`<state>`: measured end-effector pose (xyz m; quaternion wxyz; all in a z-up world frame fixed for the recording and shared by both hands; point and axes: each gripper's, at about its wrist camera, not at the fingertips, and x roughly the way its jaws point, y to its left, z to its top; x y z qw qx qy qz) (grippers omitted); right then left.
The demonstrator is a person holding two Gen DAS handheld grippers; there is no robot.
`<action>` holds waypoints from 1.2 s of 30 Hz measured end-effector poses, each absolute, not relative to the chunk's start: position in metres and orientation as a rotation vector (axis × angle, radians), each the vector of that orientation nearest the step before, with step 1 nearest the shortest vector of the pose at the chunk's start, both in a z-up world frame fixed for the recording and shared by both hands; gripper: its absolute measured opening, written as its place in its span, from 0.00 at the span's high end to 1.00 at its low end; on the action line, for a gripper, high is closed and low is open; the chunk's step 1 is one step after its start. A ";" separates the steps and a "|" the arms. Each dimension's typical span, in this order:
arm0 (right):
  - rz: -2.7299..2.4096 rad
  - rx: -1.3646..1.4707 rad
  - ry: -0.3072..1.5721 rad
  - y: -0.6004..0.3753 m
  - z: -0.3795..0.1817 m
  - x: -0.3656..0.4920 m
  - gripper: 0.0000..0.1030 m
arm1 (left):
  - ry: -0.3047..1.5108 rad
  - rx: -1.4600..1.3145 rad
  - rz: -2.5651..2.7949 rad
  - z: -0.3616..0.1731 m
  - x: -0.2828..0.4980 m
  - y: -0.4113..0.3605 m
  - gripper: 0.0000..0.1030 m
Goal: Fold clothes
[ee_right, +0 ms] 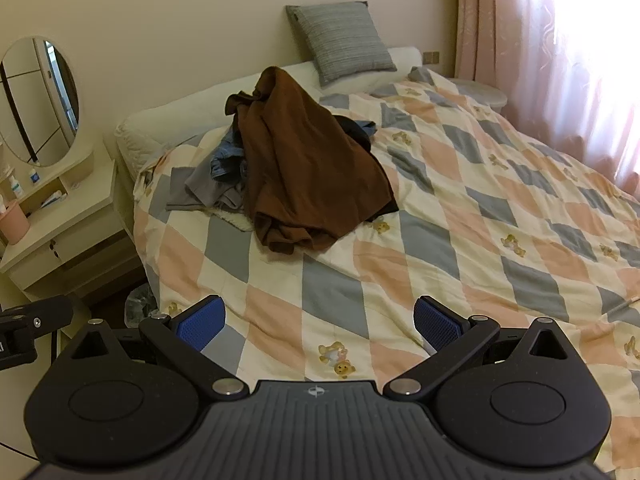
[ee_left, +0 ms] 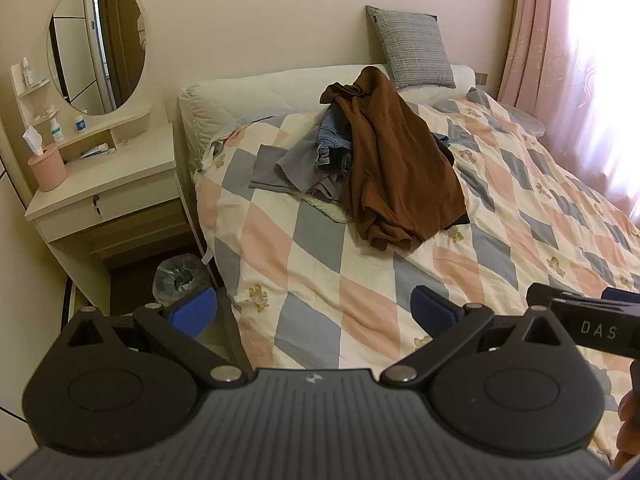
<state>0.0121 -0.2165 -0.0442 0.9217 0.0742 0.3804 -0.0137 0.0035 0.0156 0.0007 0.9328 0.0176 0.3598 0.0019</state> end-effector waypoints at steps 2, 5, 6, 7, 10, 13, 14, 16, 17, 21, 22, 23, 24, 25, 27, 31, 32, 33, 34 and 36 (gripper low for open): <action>-0.029 0.150 0.781 -0.216 -0.044 0.013 0.00 | 0.737 0.034 0.007 0.000 0.005 0.023 0.01; -0.028 0.152 0.766 -0.215 -0.044 0.011 0.00 | 0.739 0.034 0.015 -0.002 0.005 0.016 0.01; -0.025 0.159 0.763 -0.218 -0.045 0.011 0.00 | 0.741 0.033 0.015 -0.001 0.005 0.011 0.01; -0.022 0.166 0.775 -0.221 -0.046 0.014 0.00 | 0.743 0.032 0.015 -0.002 0.005 0.008 0.01; -0.023 0.156 0.775 -0.220 -0.048 0.013 0.00 | 0.752 0.029 0.010 -0.011 0.007 -0.001 0.01; -0.028 0.147 0.790 -0.221 -0.044 0.017 0.00 | 0.762 0.031 0.004 -0.014 0.007 -0.003 0.01; -0.030 0.145 0.789 -0.220 -0.043 0.017 0.00 | 0.764 0.033 0.004 -0.014 0.006 -0.005 0.01; -0.033 0.141 0.789 -0.217 -0.045 0.018 0.00 | 0.770 0.032 0.006 -0.016 0.005 -0.008 0.01; -0.033 0.141 0.788 -0.216 -0.045 0.018 0.00 | 0.774 0.031 0.007 -0.016 0.005 -0.010 0.01; -0.029 0.141 0.786 -0.218 -0.049 0.017 0.00 | 0.789 0.019 0.009 -0.018 0.005 -0.015 0.01; -0.027 0.142 0.787 -0.218 -0.049 0.017 0.00 | 0.789 0.016 0.010 -0.018 0.004 -0.015 0.01; -0.024 0.145 0.787 -0.218 -0.050 0.017 0.00 | 0.790 0.011 0.008 -0.019 0.006 -0.011 0.01; -0.022 0.147 0.787 -0.219 -0.050 0.017 0.00 | 0.791 0.006 0.007 -0.018 0.006 -0.010 0.01; -0.019 0.149 0.788 -0.218 -0.051 0.017 0.00 | 0.791 0.004 0.007 -0.018 0.005 -0.011 0.01; -0.014 0.147 0.789 -0.220 -0.051 0.016 0.00 | 0.794 -0.001 0.008 -0.018 0.001 -0.014 0.01; -0.009 0.134 0.786 -0.219 -0.052 0.015 0.00 | 0.802 -0.006 0.013 -0.016 -0.002 -0.015 0.01; -0.007 0.133 0.786 -0.219 -0.052 0.014 0.00 | 0.801 -0.006 0.015 -0.016 -0.003 -0.015 0.01; -0.005 0.134 0.786 -0.219 -0.053 0.014 0.00 | 0.800 -0.006 0.017 -0.015 -0.003 -0.014 0.01; -0.004 0.134 0.786 -0.219 -0.053 0.014 0.00 | 0.799 -0.006 0.019 -0.015 -0.004 -0.014 0.01; -0.001 0.133 0.788 -0.219 -0.053 0.014 0.00 | 0.798 -0.007 0.023 -0.014 -0.005 -0.013 0.01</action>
